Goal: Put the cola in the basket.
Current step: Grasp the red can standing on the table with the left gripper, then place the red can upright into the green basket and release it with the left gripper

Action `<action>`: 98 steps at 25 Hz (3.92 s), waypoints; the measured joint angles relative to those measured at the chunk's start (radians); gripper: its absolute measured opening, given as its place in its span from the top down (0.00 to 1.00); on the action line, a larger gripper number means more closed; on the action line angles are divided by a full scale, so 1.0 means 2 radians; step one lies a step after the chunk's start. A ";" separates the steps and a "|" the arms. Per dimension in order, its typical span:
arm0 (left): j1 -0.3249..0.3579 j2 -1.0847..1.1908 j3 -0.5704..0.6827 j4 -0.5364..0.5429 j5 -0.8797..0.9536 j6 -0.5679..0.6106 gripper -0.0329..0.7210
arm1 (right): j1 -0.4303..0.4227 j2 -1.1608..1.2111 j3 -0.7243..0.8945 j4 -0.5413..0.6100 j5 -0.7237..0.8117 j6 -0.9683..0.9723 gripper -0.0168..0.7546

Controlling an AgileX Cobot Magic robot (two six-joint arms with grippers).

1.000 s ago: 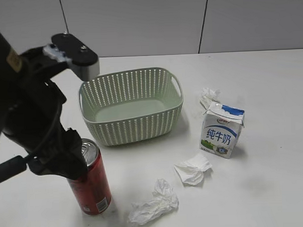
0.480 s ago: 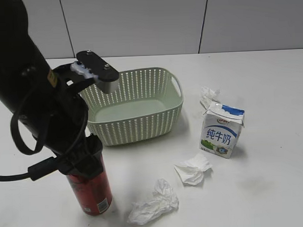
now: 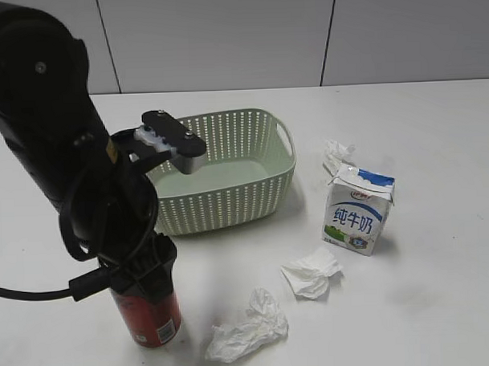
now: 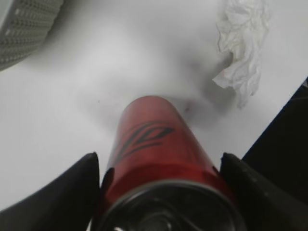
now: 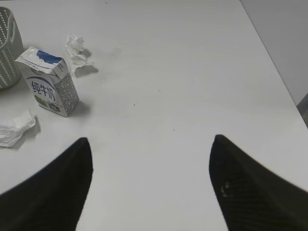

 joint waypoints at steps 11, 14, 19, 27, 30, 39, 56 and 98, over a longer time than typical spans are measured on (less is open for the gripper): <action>0.000 0.000 0.000 -0.015 -0.009 0.000 0.25 | 0.000 0.000 0.000 0.000 0.000 0.000 0.24; 0.000 0.000 0.000 -0.015 -0.009 0.000 0.25 | 0.000 0.000 0.000 0.000 0.000 0.000 0.24; 0.000 0.000 0.000 -0.013 -0.005 0.000 0.25 | 0.000 0.000 0.000 0.000 0.000 0.000 0.24; 0.000 0.004 -0.048 0.016 0.071 0.000 0.25 | 0.000 0.000 0.000 0.000 0.000 0.000 0.24; 0.000 0.004 -0.093 0.022 0.091 0.000 0.25 | 0.000 0.000 0.000 0.000 0.000 0.000 0.24; 0.000 0.014 -0.235 0.073 0.137 -0.002 0.25 | 0.000 0.000 0.000 0.000 0.000 0.000 0.24; 0.029 0.191 -0.427 0.104 0.140 -0.002 0.25 | 0.000 0.000 0.000 0.000 0.000 0.000 0.24; 0.046 0.243 -0.523 0.020 0.131 0.002 0.11 | 0.000 0.000 0.000 0.000 0.000 0.000 0.24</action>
